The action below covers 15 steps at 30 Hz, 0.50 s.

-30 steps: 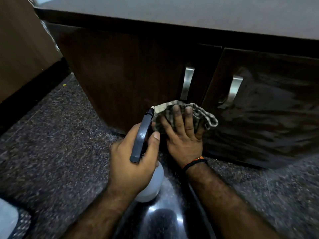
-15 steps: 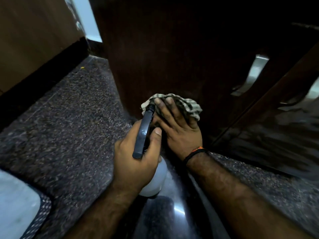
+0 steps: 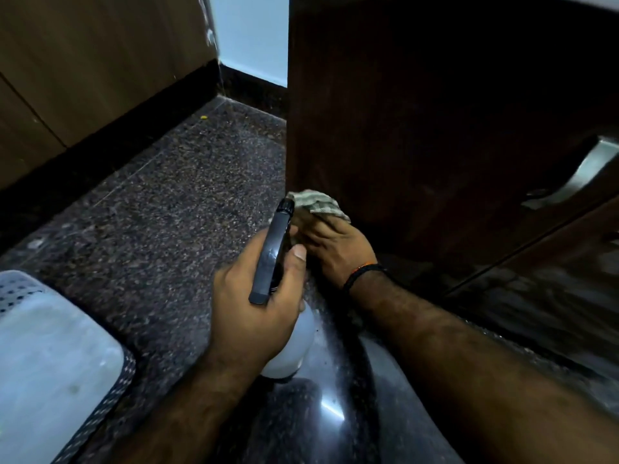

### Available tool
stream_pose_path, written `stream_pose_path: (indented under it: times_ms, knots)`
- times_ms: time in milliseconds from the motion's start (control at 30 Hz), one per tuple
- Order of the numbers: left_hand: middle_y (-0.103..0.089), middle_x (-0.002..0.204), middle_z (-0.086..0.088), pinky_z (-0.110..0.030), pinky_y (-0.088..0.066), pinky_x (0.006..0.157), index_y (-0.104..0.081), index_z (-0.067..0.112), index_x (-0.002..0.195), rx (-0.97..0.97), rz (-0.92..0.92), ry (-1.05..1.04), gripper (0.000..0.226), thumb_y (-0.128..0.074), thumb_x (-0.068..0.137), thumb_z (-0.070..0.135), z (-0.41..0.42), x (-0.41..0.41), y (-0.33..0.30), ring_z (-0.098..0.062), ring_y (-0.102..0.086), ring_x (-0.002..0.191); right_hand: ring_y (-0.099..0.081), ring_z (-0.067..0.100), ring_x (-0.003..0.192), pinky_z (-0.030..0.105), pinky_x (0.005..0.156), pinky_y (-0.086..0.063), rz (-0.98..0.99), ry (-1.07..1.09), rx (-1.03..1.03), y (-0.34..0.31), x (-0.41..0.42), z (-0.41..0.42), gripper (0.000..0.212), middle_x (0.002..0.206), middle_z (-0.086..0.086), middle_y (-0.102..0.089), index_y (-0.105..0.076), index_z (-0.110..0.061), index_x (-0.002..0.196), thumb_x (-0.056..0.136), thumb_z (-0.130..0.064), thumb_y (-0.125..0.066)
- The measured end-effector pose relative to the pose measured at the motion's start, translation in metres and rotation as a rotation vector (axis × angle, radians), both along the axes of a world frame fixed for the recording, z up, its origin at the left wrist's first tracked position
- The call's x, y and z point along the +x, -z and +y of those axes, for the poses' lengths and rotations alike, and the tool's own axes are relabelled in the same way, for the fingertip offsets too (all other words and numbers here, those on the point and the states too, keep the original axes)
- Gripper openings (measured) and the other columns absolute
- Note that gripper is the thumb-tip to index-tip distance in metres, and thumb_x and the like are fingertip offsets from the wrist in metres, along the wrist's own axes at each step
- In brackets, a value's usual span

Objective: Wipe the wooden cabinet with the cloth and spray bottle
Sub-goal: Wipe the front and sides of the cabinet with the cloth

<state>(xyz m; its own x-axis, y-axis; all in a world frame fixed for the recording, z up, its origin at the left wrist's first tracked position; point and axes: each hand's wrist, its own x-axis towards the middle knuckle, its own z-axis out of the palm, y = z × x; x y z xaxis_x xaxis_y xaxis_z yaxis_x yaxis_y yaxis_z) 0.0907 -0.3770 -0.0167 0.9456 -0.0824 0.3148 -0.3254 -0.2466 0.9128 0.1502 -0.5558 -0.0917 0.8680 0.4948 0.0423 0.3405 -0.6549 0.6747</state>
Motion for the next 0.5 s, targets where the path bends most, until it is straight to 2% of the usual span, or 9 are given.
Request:
stream_pose_path:
  times_ms: [100, 200, 267, 400, 500]
  knots:
    - [-0.065, 0.055, -0.004, -0.051, -0.058, 0.058, -0.067, 0.027, 0.105, -0.019, 0.000, 0.012, 0.021, -0.058, 0.097, 0.044, -0.006, -0.008, -0.005, -0.023, -0.069, 0.051, -0.043, 0.000, 0.139, 0.021, 0.113, -0.035, 0.079, -0.028, -0.011, 0.002, -0.031, -0.025, 0.047, 0.148, -0.027, -0.045, -0.051, -0.045, 0.141, 0.094, -0.041, -0.051]
    - [-0.065, 0.052, -0.002, -0.045, -0.061, 0.060, -0.068, 0.024, 0.106, -0.026, -0.005, 0.018, 0.024, -0.059, 0.097, 0.044, -0.018, -0.017, -0.005, -0.016, -0.070, 0.050, -0.044, -0.001, 0.138, 0.019, 0.110, -0.036, 0.119, 0.071, 0.028, -0.001, -0.068, -0.053, 0.052, 0.150, -0.025, -0.043, -0.048, -0.044, 0.143, 0.095, -0.030, -0.036]
    - [-0.066, 0.052, 0.000, -0.037, -0.062, 0.062, -0.071, 0.020, 0.113, -0.039, 0.005, 0.018, 0.031, -0.059, 0.097, 0.044, -0.029, -0.025, -0.005, -0.014, -0.071, 0.049, -0.039, 0.000, 0.141, 0.019, 0.112, -0.033, 0.138, 0.139, 0.014, -0.005, -0.091, -0.070, 0.061, 0.156, -0.023, -0.035, -0.040, -0.043, 0.150, 0.094, -0.024, -0.024]
    - [-0.070, 0.059, 0.006, -0.024, -0.059, 0.062, -0.071, 0.027, 0.119, -0.088, 0.026, 0.069, 0.032, -0.059, 0.096, 0.045, -0.061, -0.045, -0.009, -0.012, -0.072, 0.050, -0.039, -0.002, 0.141, 0.018, 0.109, -0.035, 0.117, 0.204, 0.084, -0.021, -0.129, -0.103, 0.061, 0.156, -0.025, -0.032, -0.037, -0.045, 0.150, 0.094, -0.022, -0.026]
    - [-0.070, 0.058, 0.007, -0.020, -0.057, 0.060, -0.069, 0.034, 0.118, -0.092, 0.019, 0.131, 0.026, -0.059, 0.096, 0.045, -0.083, -0.060, -0.016, -0.011, -0.071, 0.050, -0.027, 0.003, 0.148, 0.022, 0.113, -0.031, 0.148, 0.212, 0.078, -0.025, -0.153, -0.122, 0.063, 0.163, -0.020, -0.015, -0.023, -0.039, 0.157, 0.097, -0.020, -0.026]
